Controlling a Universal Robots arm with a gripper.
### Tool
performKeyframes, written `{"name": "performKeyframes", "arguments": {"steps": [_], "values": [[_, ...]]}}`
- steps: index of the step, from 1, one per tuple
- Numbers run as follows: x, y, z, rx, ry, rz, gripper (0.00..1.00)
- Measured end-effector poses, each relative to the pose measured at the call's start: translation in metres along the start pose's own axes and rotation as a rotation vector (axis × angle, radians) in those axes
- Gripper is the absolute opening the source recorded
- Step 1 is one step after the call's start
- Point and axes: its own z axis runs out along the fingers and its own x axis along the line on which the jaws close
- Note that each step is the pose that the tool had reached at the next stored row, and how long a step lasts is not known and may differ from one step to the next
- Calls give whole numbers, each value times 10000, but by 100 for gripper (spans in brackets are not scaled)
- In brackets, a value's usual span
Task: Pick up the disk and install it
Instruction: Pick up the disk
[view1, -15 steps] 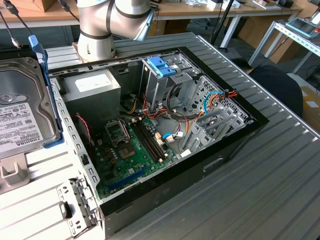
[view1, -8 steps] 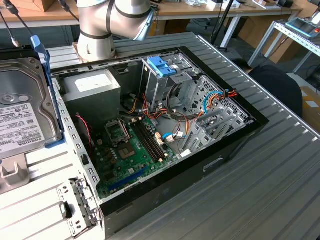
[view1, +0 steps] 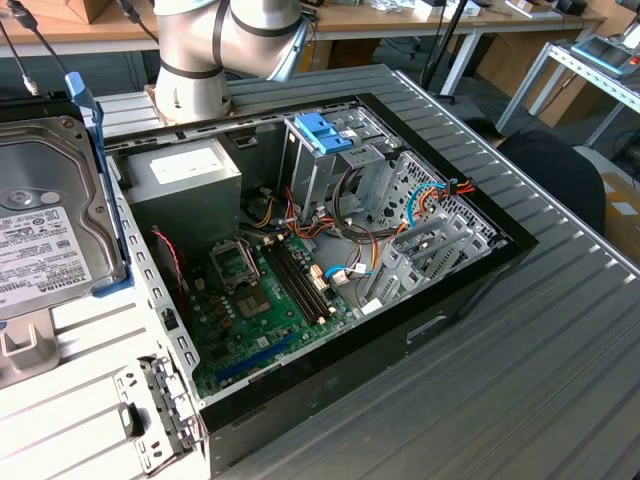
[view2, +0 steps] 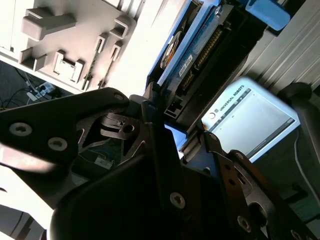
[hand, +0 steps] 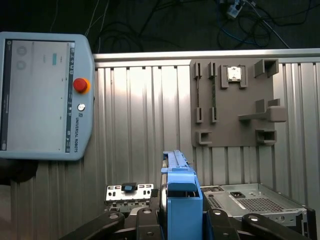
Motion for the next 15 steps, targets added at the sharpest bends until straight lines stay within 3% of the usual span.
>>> {"name": "performKeyframes", "arguments": {"steps": [15], "values": [[25,-27,-2,0,1,0,37]]}}
